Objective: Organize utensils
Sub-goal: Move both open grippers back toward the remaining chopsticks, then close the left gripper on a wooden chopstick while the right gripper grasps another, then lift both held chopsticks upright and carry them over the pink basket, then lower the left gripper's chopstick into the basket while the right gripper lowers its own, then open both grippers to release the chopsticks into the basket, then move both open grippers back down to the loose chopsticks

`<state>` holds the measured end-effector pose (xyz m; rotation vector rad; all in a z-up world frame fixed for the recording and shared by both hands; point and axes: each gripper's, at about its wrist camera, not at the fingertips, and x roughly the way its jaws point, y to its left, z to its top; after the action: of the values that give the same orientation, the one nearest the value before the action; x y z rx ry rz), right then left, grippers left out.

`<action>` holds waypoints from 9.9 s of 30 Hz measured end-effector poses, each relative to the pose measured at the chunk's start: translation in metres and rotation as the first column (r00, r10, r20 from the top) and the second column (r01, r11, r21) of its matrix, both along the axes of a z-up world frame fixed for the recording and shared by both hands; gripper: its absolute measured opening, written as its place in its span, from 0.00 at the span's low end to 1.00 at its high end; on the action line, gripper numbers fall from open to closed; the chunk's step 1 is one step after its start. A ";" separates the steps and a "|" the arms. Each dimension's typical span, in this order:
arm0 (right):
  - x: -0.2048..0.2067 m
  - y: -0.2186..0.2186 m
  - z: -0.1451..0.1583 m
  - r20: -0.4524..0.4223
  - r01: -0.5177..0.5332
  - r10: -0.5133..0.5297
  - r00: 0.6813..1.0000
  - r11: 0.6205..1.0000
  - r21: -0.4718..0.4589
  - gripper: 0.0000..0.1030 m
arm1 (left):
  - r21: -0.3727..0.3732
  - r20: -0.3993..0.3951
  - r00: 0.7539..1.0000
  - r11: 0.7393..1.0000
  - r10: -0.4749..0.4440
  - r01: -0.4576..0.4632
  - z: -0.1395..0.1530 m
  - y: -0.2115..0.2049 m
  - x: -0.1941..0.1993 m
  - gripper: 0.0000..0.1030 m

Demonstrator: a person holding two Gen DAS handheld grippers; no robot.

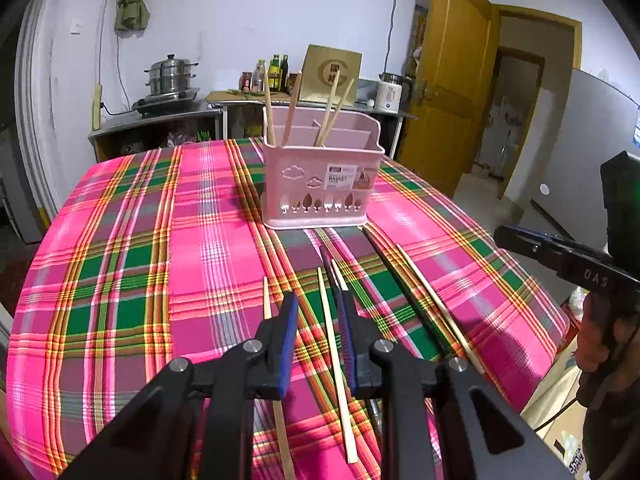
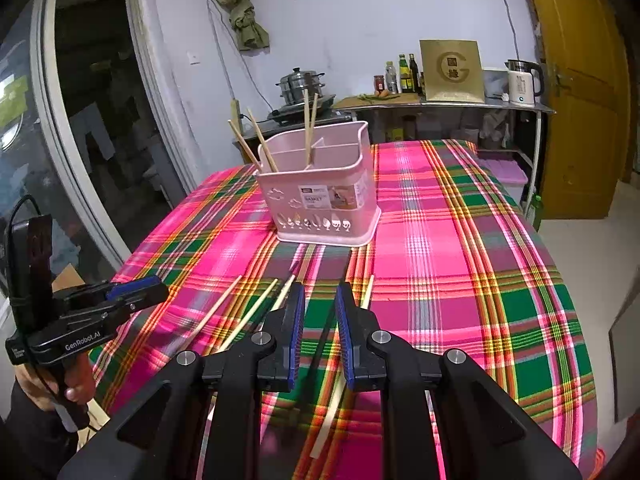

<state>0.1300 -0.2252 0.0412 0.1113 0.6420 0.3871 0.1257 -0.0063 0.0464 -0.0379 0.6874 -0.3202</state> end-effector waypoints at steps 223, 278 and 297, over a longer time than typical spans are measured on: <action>0.148 0.056 0.097 0.127 -0.054 0.056 0.990 0.998 -0.026 0.15 | 0.000 0.078 0.996 0.999 0.043 -0.043 0.125 0.016 0.170 0.10; 0.036 0.057 -0.032 -0.121 -0.074 0.069 0.990 0.997 -0.036 0.15 | 0.054 -0.130 0.989 0.997 0.064 -0.058 -0.037 0.020 0.044 0.24; 0.087 0.094 -0.070 -0.260 -0.077 0.046 0.965 0.991 -0.110 0.15 | 0.108 -0.214 0.975 0.993 0.065 -0.042 -0.066 0.009 0.084 0.24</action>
<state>0.2169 -0.1317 -0.0290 0.0270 0.9249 0.3970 0.2093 0.0032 -0.0195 0.0073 0.9173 -0.2297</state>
